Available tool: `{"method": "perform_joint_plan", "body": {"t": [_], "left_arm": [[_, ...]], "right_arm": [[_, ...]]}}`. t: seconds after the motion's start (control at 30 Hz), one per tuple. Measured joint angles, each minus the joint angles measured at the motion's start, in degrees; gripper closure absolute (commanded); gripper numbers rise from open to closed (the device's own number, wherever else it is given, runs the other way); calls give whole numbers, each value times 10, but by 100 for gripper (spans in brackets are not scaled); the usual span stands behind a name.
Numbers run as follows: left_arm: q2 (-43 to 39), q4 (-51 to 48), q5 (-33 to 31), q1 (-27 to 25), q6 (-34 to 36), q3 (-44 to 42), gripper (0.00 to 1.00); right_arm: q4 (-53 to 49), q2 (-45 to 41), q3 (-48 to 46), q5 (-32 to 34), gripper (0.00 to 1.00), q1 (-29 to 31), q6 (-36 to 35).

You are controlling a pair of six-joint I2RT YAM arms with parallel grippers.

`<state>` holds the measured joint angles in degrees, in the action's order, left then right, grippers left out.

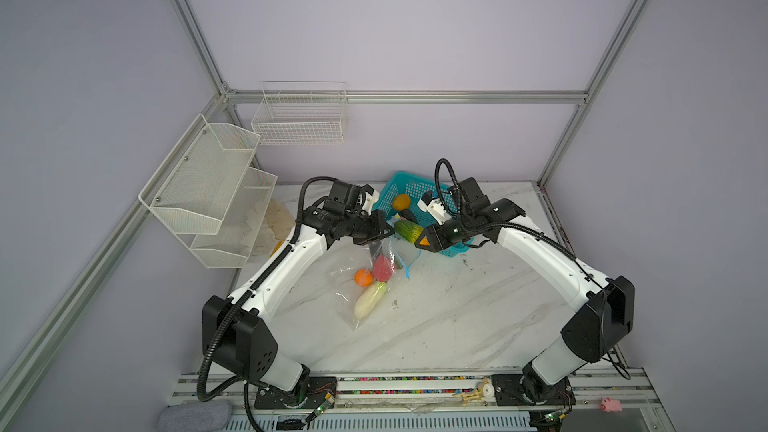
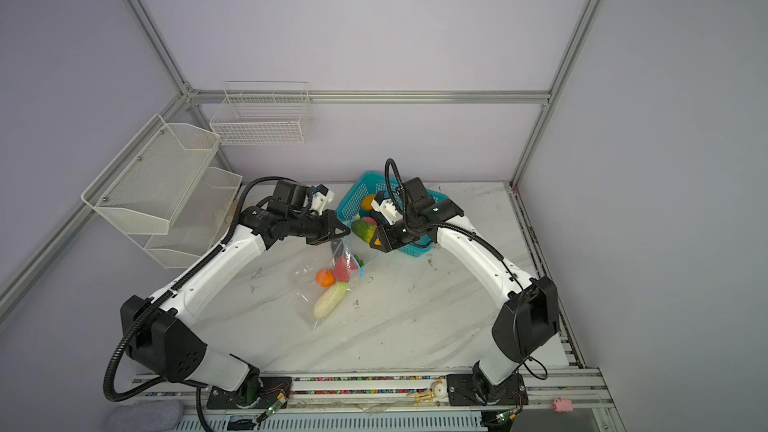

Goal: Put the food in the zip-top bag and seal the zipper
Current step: 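Carry the papaya over the bag mouth held by the left gripper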

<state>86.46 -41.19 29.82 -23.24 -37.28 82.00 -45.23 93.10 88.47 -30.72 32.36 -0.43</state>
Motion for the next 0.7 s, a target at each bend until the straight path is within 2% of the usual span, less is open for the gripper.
{"method": "perform_joint_plan", "body": {"t": [0.37,0.7], "left_arm": [[0,0,0,0,0,0,100],[-10,0,0,0,0,0,100]], "right_arm": [[6,26,-2,-1,57,23,0],[8,74,42,0,57,49,0]]}}
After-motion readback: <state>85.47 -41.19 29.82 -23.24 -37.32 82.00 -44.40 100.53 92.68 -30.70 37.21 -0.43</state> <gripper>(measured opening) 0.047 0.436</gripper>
